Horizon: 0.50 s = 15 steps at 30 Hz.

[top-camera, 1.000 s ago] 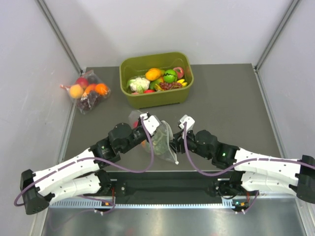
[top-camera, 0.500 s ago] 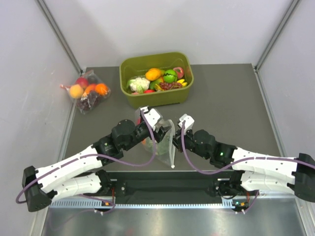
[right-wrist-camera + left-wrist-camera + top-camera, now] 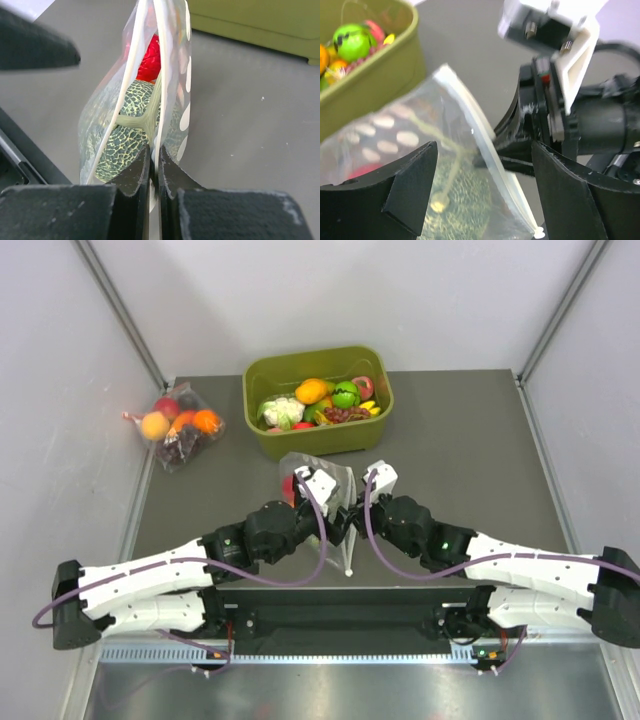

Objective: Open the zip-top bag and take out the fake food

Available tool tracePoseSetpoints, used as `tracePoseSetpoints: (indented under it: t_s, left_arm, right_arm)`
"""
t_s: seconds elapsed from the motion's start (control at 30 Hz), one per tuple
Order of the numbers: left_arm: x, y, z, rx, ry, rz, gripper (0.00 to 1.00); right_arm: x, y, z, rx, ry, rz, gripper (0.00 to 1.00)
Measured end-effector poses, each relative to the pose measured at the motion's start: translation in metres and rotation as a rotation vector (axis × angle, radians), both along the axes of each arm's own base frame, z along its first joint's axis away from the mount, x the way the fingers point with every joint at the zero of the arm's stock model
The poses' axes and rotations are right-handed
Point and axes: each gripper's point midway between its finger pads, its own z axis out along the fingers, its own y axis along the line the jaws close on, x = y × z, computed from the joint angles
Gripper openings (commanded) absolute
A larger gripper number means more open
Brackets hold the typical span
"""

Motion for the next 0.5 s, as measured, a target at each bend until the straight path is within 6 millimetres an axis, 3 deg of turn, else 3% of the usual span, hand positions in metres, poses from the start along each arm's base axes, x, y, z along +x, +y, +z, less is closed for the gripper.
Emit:
tracePoseSetpoints:
  t_s: [0.5]
  left_arm:
    - [0.012,0.016,-0.042,0.149,0.052,0.183,0.71]
  right_arm:
    - [0.001,-0.002,0.002,0.018,0.012,-0.015,0.0]
